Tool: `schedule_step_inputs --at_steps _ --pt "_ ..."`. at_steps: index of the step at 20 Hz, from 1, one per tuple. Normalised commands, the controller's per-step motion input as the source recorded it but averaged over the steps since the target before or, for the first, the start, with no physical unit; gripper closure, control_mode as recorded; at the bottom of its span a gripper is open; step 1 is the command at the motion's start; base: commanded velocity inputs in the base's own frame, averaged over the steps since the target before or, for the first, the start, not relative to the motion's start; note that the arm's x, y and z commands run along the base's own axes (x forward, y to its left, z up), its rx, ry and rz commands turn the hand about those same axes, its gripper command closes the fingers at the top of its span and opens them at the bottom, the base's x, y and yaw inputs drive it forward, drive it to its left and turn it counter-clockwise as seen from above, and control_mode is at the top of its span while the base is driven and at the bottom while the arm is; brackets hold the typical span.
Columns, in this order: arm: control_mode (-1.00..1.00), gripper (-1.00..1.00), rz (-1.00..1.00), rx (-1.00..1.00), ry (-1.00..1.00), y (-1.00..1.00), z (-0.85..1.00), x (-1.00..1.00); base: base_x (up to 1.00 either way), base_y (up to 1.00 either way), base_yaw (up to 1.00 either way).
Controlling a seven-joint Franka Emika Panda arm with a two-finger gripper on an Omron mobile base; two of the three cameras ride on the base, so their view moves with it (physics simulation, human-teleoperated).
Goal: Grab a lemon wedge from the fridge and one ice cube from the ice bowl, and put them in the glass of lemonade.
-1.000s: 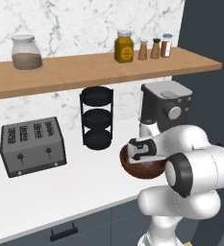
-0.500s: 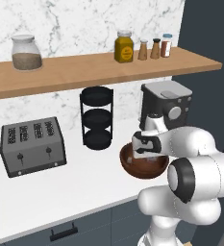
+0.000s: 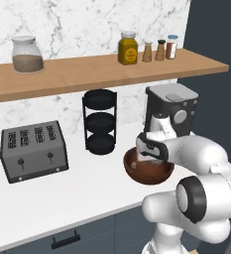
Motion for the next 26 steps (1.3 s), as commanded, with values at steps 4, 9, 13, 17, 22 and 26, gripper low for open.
schedule_step_inputs --at_steps 4,9,13,17,22,26 --pt "-1.0 1.0 0.0 -0.05 -0.04 -0.05 0.57 -0.25 0.0 0.0 0.0" --pt "-1.0 1.0 0.0 -0.08 -0.13 -0.3 0.68 -0.29 0.0 0.0 0.0" --pt "-1.0 1.0 0.0 -0.06 -0.11 -0.47 0.68 -0.08 0.0 0.0 0.0" --pt "-1.0 1.0 0.0 0.0 -0.13 -0.65 0.35 -0.06 0.0 0.0 0.0" --pt "-1.0 1.0 0.0 0.0 -0.1 -0.82 0.13 0.0 0.0 0.0 0.0" --pt "-1.0 1.0 0.0 0.04 -0.09 -0.78 0.16 0.0 0.0 0.0 0.0"
